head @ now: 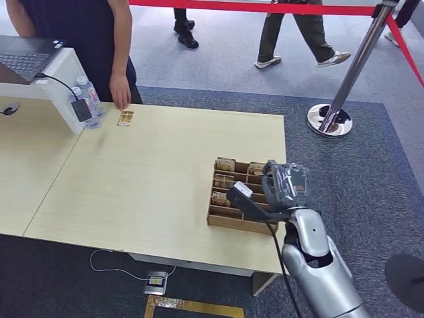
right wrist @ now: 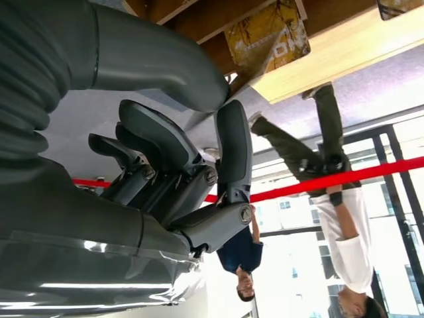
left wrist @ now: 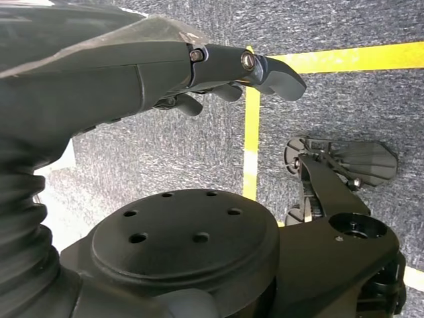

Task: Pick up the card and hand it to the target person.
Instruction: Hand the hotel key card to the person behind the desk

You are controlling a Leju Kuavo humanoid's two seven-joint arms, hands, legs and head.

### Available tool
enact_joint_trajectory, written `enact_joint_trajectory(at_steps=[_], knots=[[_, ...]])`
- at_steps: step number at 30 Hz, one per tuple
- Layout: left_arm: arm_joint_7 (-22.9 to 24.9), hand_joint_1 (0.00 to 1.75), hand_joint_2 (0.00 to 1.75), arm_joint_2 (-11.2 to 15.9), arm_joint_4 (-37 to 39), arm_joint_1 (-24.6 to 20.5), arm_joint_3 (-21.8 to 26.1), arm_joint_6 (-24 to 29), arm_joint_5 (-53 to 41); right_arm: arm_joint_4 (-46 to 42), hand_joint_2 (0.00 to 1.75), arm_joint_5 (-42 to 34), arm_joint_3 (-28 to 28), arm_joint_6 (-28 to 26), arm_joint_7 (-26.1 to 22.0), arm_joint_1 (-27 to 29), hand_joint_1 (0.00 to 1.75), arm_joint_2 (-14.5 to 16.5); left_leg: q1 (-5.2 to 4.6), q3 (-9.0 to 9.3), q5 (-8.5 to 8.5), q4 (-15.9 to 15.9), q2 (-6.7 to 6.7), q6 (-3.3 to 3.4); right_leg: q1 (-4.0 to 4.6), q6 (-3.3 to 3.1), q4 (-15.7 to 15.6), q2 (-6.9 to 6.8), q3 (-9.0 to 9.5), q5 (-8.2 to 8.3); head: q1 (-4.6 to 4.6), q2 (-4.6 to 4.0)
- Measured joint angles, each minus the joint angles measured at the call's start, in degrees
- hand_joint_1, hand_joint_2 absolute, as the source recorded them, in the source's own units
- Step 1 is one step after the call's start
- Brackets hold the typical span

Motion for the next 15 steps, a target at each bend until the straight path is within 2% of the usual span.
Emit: enact_joint_trajectory(at_steps=[7,15], knots=[[-0.46,0.00,1.75,0.00,0.00,0.03,0.00,-0.17,0.00,-6.91,1.75,-6.26,-0.05,4.15,-3.19,0.27,1.75,-2.04,0.00,0.00,0.00,0.00,0.00,0.00,0.00,0.00,0.00,0.00,-0.01,0.00,0.00,0.00],[-1.21,0.00,1.75,-0.05,0.00,0.05,0.00,-0.17,0.00,-14.14,1.75,-5.41,-0.03,4.29,-3.95,-0.07,1.75,-3.36,0.00,-0.01,0.00,0.00,0.00,0.00,0.00,0.00,0.00,0.00,0.00,0.00,0.00,0.00]])
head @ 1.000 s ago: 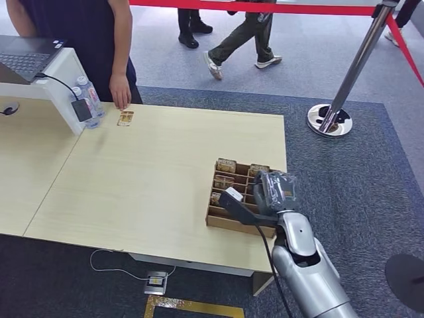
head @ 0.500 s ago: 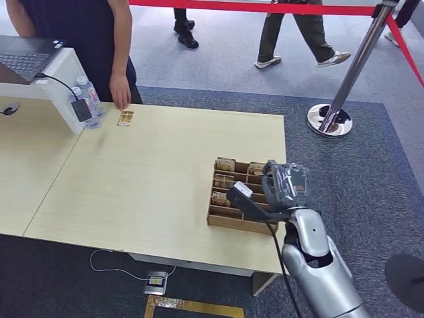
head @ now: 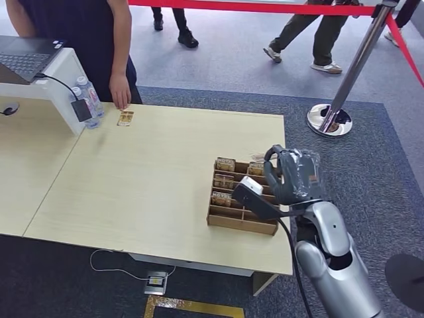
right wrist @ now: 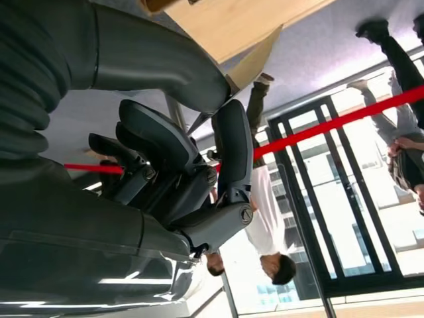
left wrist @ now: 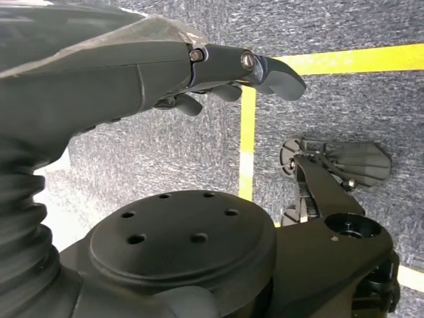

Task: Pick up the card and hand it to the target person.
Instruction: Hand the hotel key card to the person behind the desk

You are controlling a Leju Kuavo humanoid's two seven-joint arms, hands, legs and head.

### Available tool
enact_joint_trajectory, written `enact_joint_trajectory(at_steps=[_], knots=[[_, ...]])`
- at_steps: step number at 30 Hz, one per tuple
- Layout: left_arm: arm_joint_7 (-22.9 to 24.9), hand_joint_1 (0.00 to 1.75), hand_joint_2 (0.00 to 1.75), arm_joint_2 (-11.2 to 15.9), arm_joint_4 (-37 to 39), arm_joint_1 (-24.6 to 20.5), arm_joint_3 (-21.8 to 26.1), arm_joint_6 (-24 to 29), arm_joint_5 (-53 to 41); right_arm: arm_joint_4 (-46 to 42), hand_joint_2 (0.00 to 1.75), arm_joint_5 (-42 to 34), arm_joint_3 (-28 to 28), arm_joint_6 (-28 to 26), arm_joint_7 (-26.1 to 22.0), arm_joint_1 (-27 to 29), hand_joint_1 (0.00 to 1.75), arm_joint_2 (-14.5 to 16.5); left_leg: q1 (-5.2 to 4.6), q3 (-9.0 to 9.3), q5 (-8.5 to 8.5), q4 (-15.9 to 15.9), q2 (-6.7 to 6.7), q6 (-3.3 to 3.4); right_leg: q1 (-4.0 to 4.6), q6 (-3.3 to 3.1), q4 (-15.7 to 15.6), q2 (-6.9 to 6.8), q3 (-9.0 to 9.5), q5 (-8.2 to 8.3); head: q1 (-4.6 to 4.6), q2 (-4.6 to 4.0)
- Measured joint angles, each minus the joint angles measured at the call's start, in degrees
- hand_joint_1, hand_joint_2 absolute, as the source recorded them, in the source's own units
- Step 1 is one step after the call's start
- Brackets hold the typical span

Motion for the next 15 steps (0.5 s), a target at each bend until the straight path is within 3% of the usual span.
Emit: enact_joint_trajectory(at_steps=[8,15], knots=[[-0.04,0.00,1.75,-0.31,0.00,-0.03,0.00,-0.01,-0.19,-1.04,1.75,2.67,0.51,0.08,1.17,-2.44,1.75,0.79,0.00,0.00,0.01,0.00,0.00,-0.01,0.00,0.00,0.01,0.00,0.01,0.01,0.00,0.00],[0.48,0.00,1.75,-0.32,0.00,-0.23,-0.11,-0.26,-1.06,2.51,1.75,3.73,1.84,-6.33,-0.47,-7.01,1.75,3.87,0.01,-0.01,0.04,0.00,0.00,-0.03,0.00,0.00,0.03,0.00,0.00,0.01,0.00,0.00]])
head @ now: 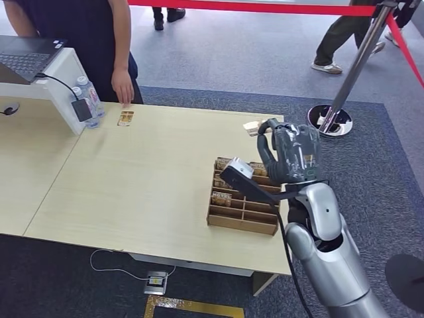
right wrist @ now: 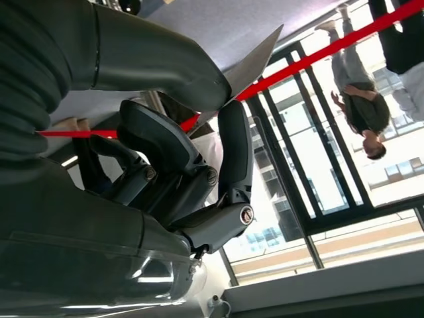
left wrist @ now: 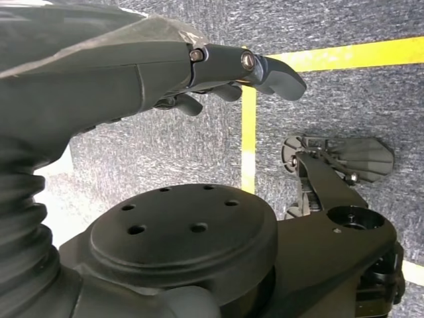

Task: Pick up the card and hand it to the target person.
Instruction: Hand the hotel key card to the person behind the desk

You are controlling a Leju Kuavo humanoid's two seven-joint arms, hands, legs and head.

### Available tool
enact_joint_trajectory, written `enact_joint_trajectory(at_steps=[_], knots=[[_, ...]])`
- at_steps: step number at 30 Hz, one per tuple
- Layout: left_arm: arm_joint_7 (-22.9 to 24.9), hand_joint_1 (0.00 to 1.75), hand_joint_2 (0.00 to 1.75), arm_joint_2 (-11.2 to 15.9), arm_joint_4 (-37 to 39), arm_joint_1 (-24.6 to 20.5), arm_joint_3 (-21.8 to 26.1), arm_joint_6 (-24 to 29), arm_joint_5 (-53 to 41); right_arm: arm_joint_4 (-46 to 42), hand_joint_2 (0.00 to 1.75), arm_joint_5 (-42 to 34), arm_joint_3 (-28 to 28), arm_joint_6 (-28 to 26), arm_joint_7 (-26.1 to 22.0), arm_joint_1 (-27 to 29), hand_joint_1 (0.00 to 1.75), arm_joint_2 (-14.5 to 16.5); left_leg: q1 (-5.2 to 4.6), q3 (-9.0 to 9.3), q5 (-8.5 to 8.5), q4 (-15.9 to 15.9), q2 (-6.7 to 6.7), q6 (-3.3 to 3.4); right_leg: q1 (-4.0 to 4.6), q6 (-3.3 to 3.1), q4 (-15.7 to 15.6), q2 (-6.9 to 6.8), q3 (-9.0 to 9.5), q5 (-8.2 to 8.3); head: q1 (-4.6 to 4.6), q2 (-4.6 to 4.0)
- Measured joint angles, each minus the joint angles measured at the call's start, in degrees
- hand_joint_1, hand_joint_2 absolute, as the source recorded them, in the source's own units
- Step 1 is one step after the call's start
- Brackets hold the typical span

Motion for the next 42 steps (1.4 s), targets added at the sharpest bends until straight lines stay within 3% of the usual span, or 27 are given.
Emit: enact_joint_trajectory(at_steps=[6,23,42], knots=[[0.43,0.00,1.75,0.00,0.00,-0.12,-0.22,0.10,-0.52,5.31,1.75,-1.22,0.70,-4.29,-1.61,-4.43,1.75,4.24,0.00,0.00,0.02,0.00,0.00,-0.01,0.00,0.00,0.03,0.00,-0.01,0.00,0.00,0.00],[1.51,0.00,1.75,0.00,0.00,-0.23,-0.58,1.22,0.73,15.32,1.75,-1.29,1.37,-4.29,-4.04,-10.59,1.75,13.85,0.00,-0.01,0.02,0.00,0.00,-0.01,0.01,-0.01,0.04,0.00,-0.02,0.00,-0.01,0.00],[1.55,0.00,1.75,0.00,0.00,-0.22,-0.48,1.60,1.05,18.51,1.75,-1.66,2.05,-3.97,-4.48,-12.05,1.75,15.77,0.00,-0.02,0.02,0.00,0.00,-0.01,0.01,-0.01,0.04,0.00,-0.03,0.00,0.00,0.00]])
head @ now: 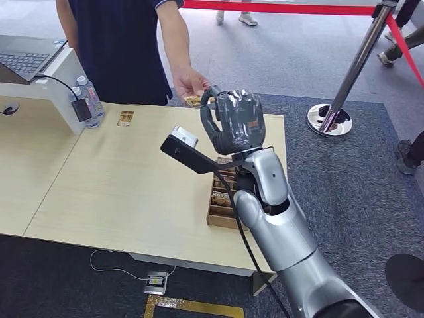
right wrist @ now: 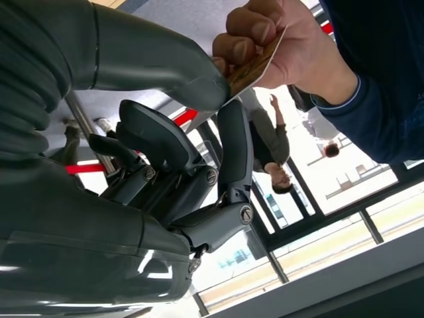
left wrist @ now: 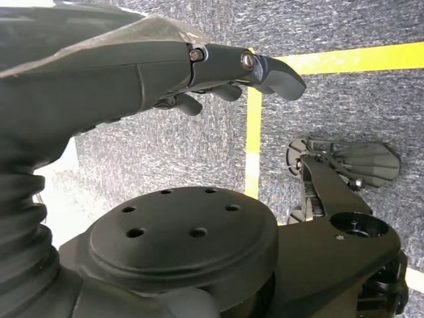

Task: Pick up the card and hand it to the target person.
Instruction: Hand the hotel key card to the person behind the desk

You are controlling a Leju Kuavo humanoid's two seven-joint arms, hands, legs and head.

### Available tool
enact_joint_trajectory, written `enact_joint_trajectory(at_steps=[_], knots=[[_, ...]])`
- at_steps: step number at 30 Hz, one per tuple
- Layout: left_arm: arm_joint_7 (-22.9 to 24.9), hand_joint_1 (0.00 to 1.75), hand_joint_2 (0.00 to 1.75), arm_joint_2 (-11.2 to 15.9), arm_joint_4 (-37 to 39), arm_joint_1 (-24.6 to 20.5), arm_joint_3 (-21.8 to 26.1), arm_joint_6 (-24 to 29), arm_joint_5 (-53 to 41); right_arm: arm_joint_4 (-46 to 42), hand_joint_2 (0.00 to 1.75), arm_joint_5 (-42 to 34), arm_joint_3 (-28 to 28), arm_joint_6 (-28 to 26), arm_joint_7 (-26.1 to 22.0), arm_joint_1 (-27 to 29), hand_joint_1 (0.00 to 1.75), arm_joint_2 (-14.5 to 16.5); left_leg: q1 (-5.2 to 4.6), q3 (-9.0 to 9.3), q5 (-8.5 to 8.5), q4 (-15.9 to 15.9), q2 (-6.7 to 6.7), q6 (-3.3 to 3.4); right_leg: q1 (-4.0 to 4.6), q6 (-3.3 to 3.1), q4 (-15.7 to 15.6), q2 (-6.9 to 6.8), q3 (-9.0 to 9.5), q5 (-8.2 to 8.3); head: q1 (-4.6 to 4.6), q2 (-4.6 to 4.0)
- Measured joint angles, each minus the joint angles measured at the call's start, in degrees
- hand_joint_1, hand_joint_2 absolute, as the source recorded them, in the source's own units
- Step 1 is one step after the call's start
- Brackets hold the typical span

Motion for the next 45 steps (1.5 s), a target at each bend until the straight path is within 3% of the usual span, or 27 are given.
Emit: enact_joint_trajectory(at_steps=[3,6,7,10,24,25,28,29,31,32,35,45], knots=[[0.19,0.00,1.75,0.00,0.00,-0.01,0.00,0.00,0.00,0.25,1.75,0.00,0.00,0.15,0.01,-0.10,1.75,0.00,0.00,0.00,0.00,0.00,0.00,0.00,0.00,0.00,0.00,0.00,0.00,0.00,0.00,0.00],[0.27,0.00,1.75,0.00,0.00,-0.01,0.00,0.00,-0.01,0.55,1.75,0.00,0.00,0.37,0.13,-0.22,1.42,0.00,0.00,0.00,0.00,0.00,0.00,0.00,0.00,0.00,0.00,0.00,0.00,0.00,0.00,0.00],[0.28,0.00,1.75,0.00,0.00,-0.01,0.00,0.00,-0.01,0.61,1.75,0.00,0.00,0.45,0.20,-0.23,1.42,0.01,0.00,0.00,0.00,0.00,0.00,0.00,0.00,0.00,0.00,0.00,0.00,0.00,0.00,0.00],[0.30,0.00,1.75,0.00,0.00,-0.01,0.00,0.03,-0.01,0.77,1.75,0.00,0.00,0.75,0.37,-0.24,1.75,0.05,0.00,0.00,0.00,0.00,0.00,0.00,0.00,0.00,0.00,0.00,0.00,0.00,-0.01,0.00],[0.30,0.00,1.75,0.00,0.00,-0.02,0.00,0.07,0.00,1.51,1.75,0.00,0.03,1.10,0.44,-0.35,1.75,0.15,0.00,-0.01,0.00,0.00,0.00,0.00,0.00,0.00,0.00,0.00,-0.01,0.00,0.00,0.00],[0.30,0.00,1.75,0.00,0.00,-0.02,0.00,0.07,0.00,1.52,1.75,0.00,0.03,1.10,0.44,-0.35,1.63,0.15,0.00,-0.01,0.00,0.00,0.00,0.00,0.00,0.00,0.00,0.00,-0.01,0.00,0.00,0.00],[0.34,0.00,1.75,0.00,0.00,-0.02,0.01,0.15,0.01,1.53,1.75,-0.04,0.02,1.10,0.44,-0.37,0.32,0.15,0.00,-0.01,0.00,0.00,0.00,0.00,0.00,0.00,0.00,0.00,-0.01,0.00,-0.01,0.00],[0.36,0.00,1.75,0.00,0.00,-0.02,0.01,0.19,0.02,1.55,1.31,-0.14,0.02,1.08,0.44,-0.40,0.00,0.15,0.00,-0.01,0.00,0.00,0.00,0.00,0.00,0.00,0.00,0.00,-0.01,0.00,-0.01,0.00],[0.41,0.00,1.75,0.00,0.00,-0.02,0.00,0.24,0.02,1.67,0.44,-0.50,0.02,1.02,0.44,-0.49,0.00,0.15,0.00,-0.01,0.00,0.00,0.00,0.00,0.00,0.00,0.00,0.00,-0.01,0.00,-0.01,0.00],[0.44,0.00,1.75,0.00,0.00,-0.02,0.00,0.24,0.02,1.78,0.44,-0.68,0.02,0.91,0.44,-0.53,0.00,0.15,0.00,-0.01,0.00,0.00,0.00,0.00,0.00,0.00,0.00,0.00,-0.01,0.00,-0.01,0.00],[0.47,0.00,1.75,0.00,0.00,-0.02,0.00,0.24,0.02,2.25,1.75,-0.96,0.02,0.32,0.45,-0.61,0.00,0.15,0.00,-0.01,0.00,0.00,0.00,0.00,0.00,0.00,0.00,0.00,-0.01,0.00,0.00,0.00],[0.47,0.00,1.75,-0.02,0.00,-0.01,0.00,0.25,0.02,3.46,1.75,-1.03,0.00,-0.73,0.44,-0.83,0.00,0.13,0.00,-0.01,0.00,0.00,0.00,0.00,0.00,0.00,0.00,0.00,-0.02,0.00,-0.01,0.00]])
